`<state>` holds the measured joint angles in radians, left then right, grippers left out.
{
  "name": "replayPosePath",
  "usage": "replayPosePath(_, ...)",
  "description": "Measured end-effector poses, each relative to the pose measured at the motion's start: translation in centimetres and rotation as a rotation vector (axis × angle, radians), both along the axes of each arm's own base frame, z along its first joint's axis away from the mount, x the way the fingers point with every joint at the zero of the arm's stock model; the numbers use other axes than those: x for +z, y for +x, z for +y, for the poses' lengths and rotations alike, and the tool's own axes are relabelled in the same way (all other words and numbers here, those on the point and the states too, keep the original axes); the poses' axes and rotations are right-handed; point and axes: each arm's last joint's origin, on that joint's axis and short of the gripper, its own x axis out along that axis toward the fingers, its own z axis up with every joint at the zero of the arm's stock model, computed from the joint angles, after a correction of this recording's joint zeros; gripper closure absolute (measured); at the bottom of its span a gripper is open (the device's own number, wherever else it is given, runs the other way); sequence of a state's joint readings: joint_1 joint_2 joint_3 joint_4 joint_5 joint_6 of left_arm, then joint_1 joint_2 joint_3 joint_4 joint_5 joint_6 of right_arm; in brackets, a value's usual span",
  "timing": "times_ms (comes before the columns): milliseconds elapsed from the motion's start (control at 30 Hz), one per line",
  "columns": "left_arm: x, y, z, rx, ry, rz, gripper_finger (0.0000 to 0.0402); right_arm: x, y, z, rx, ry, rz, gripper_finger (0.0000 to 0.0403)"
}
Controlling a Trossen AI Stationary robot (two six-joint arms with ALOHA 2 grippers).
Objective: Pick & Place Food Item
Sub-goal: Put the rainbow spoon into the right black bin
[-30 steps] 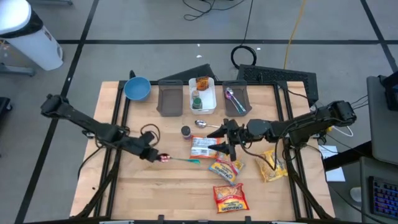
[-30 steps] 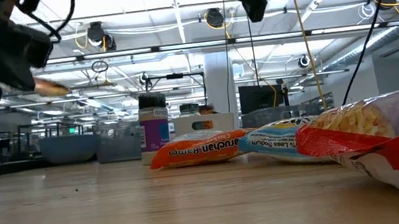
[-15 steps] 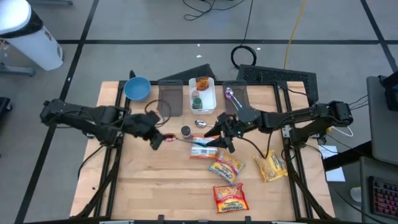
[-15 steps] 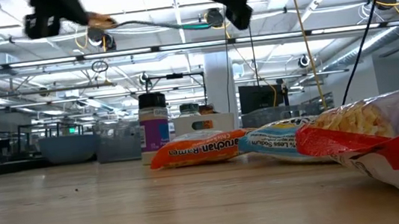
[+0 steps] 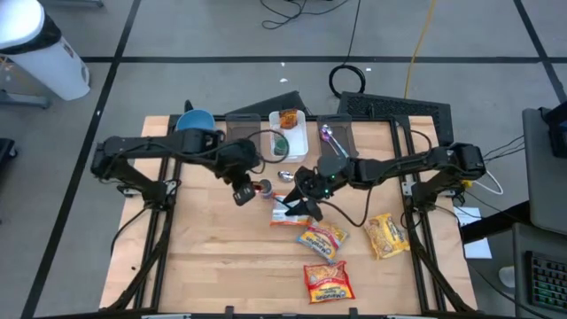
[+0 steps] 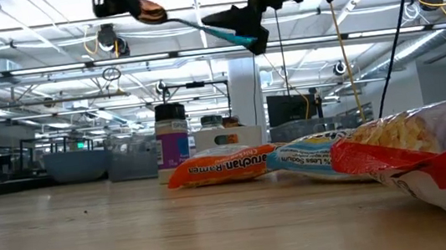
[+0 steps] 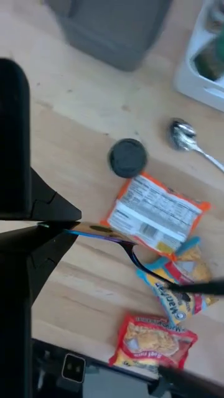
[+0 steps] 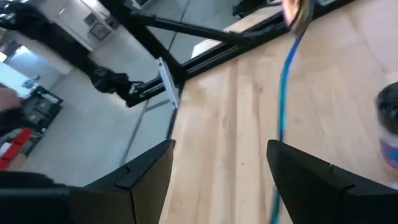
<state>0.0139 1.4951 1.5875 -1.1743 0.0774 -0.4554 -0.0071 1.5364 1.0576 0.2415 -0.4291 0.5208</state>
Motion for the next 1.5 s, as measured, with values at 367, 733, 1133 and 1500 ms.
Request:
replayPosePath(367, 1.4, 1.7, 0.0, -0.069, 0.038, -0.043, 0.0396, -0.5, 0.0, -0.3, -0.099, -0.077, 0.036, 0.0149)
replayPosePath(733, 1.2, 1.2, 0.1, -0.053, 0.066, 0.011, 0.0391, -0.5, 0.0, -0.5, -0.099, -0.079, 0.031, 0.0180)
replayPosePath(1133, 1.2, 1.3, 0.1, -0.053, 0.067, 0.009, 0.0396, -0.5, -0.1, -0.5, -0.092, -0.089, 0.032, 0.0297)
replayPosePath(1500, 1.3, 1.4, 0.1, -0.044, 0.061, -0.007, 0.0390, -0.6, -0.1, -0.5, -0.089, -0.096, 0.033, 0.0397)
